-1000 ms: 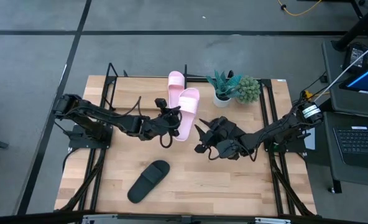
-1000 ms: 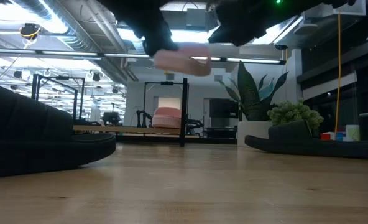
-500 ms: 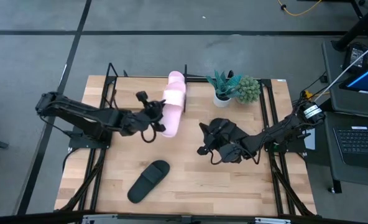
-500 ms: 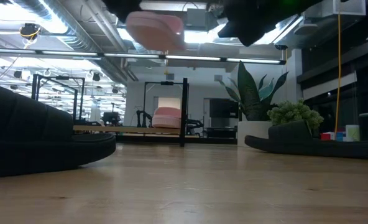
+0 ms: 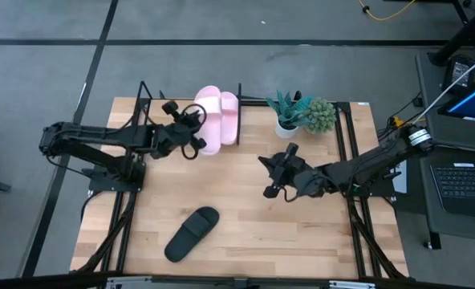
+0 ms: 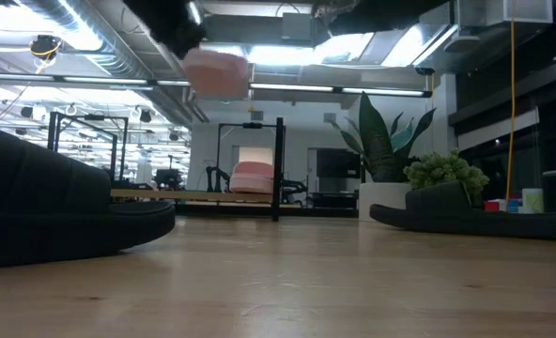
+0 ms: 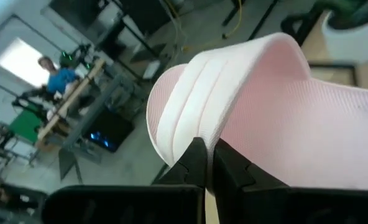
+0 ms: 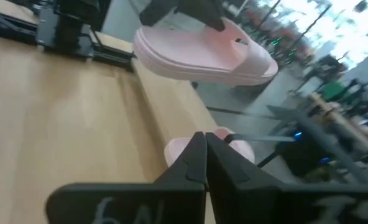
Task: Pick and place slides into the shelf
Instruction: Put the pink slide on the shelf
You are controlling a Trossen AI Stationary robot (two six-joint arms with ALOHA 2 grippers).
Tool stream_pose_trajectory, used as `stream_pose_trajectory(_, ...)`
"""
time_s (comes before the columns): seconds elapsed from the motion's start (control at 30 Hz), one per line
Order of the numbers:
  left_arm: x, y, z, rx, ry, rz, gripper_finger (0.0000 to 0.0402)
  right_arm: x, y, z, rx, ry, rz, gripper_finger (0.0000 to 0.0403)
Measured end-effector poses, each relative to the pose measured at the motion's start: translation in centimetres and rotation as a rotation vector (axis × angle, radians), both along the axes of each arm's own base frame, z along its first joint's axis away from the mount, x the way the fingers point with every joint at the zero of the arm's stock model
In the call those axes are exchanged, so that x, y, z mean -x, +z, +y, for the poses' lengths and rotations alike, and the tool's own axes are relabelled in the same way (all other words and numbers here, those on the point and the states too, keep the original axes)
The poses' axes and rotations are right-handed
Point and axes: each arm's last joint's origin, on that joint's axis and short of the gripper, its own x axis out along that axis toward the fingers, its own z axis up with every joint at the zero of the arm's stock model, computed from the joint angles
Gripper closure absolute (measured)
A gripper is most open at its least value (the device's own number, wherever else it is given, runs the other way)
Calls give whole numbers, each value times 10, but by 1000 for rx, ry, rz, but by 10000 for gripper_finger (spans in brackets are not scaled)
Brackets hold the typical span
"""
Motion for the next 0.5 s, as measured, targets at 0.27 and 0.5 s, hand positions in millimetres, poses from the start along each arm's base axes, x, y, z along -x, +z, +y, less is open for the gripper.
stream_pose_trajectory(0.27,6,-29,33,96,26,-1,400,17,-15,-27,-142,15,-36,401)
stream_pose_trajectory(0.5,15,-42,54,98,79,33,400,22,-31,-31,-152,9,-66,401)
